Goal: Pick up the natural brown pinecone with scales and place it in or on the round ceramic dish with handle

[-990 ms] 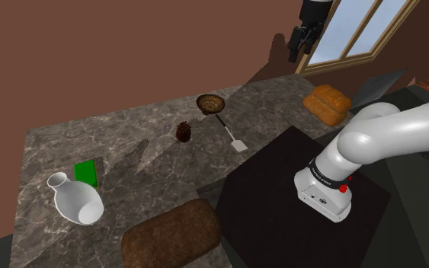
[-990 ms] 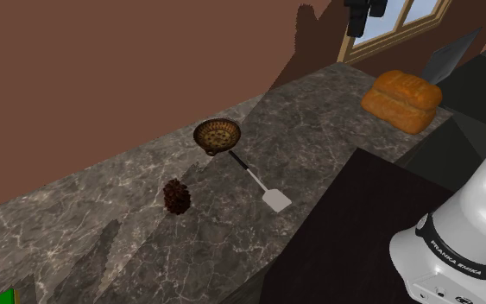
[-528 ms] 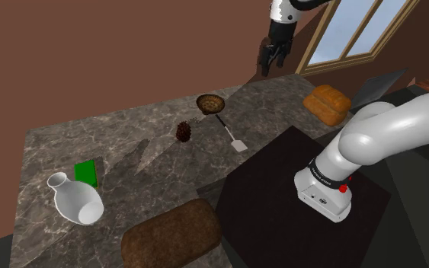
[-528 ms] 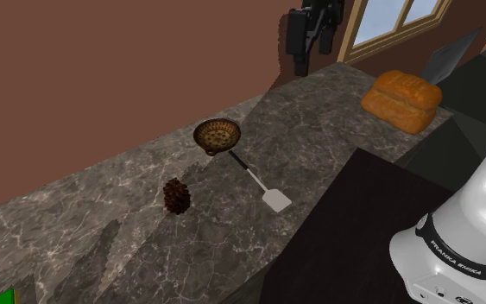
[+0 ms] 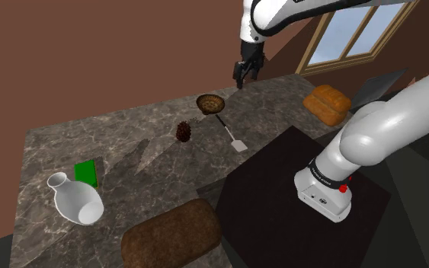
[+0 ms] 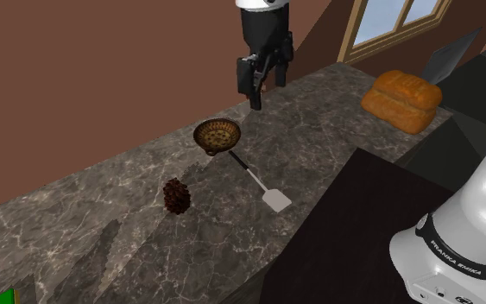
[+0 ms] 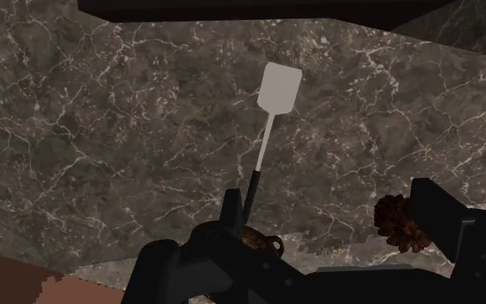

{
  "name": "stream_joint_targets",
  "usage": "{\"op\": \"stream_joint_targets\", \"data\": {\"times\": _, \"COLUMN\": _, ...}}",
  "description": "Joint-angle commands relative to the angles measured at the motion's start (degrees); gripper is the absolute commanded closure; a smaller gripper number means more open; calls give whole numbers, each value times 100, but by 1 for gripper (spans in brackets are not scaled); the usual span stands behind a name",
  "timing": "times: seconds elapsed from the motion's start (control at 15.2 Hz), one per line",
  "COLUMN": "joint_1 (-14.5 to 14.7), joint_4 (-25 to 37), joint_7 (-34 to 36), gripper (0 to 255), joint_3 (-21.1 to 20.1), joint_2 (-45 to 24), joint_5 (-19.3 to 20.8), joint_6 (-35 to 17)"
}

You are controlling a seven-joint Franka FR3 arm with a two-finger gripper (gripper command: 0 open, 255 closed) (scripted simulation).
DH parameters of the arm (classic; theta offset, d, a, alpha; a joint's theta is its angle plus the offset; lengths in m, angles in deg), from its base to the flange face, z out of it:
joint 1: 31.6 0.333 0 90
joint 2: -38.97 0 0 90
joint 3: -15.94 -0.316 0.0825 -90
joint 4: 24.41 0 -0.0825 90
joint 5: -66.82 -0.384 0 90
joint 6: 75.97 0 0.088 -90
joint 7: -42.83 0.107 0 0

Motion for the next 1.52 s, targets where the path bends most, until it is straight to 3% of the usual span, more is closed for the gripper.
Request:
{"op": "stream_joint_targets", "data": {"times": 0.0, "joint_1": 52, "joint_4": 98, "joint_7": 86, "gripper": 0, "joint_3": -78, "joint_2": -409, "joint_5": -22, "joint_6": -307}}
{"op": "stream_joint_targets", "data": {"times": 0.73, "joint_1": 342, "joint_4": 1240, "joint_7": 577, "gripper": 0, "joint_3": -401, "joint_2": -2723, "joint_5": 106, "joint_6": -1413}}
{"op": "stream_joint_targets", "data": {"times": 1.45, "joint_1": 791, "joint_4": 3235, "joint_7": 975, "gripper": 0, "joint_3": -469, "joint_2": -5113, "joint_5": 400, "joint_6": -1740}}
